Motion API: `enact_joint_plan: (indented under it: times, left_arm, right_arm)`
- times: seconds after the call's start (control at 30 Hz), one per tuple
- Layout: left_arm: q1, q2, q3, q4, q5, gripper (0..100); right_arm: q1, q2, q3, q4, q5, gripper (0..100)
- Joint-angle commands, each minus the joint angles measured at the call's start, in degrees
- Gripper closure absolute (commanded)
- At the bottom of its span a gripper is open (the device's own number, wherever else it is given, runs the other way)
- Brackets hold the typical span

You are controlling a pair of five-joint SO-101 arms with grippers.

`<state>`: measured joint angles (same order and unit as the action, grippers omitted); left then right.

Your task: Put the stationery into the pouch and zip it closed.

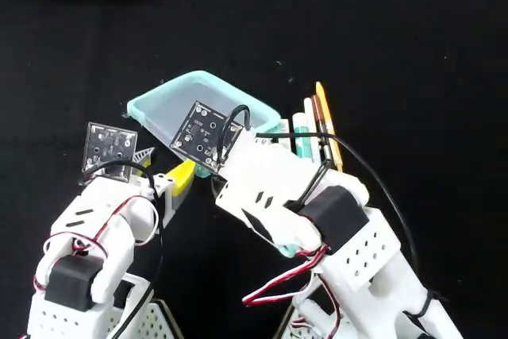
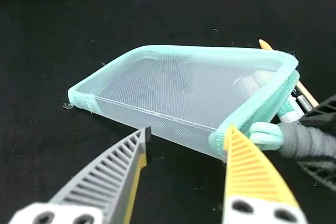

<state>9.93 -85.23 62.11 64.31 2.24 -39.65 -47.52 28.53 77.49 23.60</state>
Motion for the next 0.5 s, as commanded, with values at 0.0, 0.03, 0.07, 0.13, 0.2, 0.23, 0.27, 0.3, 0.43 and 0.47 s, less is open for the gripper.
enact_joint_plan:
  times: [0.0,0.03,0.07,0.13,0.2,0.23,0.27,0.3,0.43,0.47]
  left_arm:
    - [0.4,-0.1,-1.7,-0.3,-0.5,76]
    - [0.2,-0.1,-3.4,1.1,-0.5,76]
    - [0.2,-0.1,-5.1,2.8,-0.5,76]
    - [0.2,0.0,-7.2,4.1,-0.6,76]
    - [-0.2,0.0,-7.4,3.9,-0.6,76]
    - [-1.2,0.0,-7.5,4.0,-0.6,76]
    - [-2.2,0.0,-7.5,3.9,-0.5,76]
    - [-3.0,0.0,-7.6,3.9,-0.5,76]
    - [-4.8,-0.1,-9.4,4.2,-0.3,76]
    - [-4.8,-0.1,-10.6,4.3,-0.3,76]
  right_arm:
    - [-0.9,-1.1,-0.6,-0.3,0.4,98.6]
    - [-0.8,-1.1,-0.7,-0.3,0.4,98.6]
    - [-0.8,-1.3,-0.8,-0.4,0.4,98.6]
    - [-0.7,-1.1,-3.3,-0.9,0.4,98.6]
    - [-0.3,-0.5,-8.8,0.1,0.4,98.6]
    - [-0.2,0.5,-12.9,1.9,0.5,98.6]
    - [-0.2,2.2,-17.2,5.0,1.2,98.6]
    - [-0.2,4.5,-21.9,8.5,2.1,98.6]
    - [-0.2,14.9,-40.7,19.2,3.2,98.6]
    - [-0.4,17.4,-44.6,20.7,3.2,98.6]
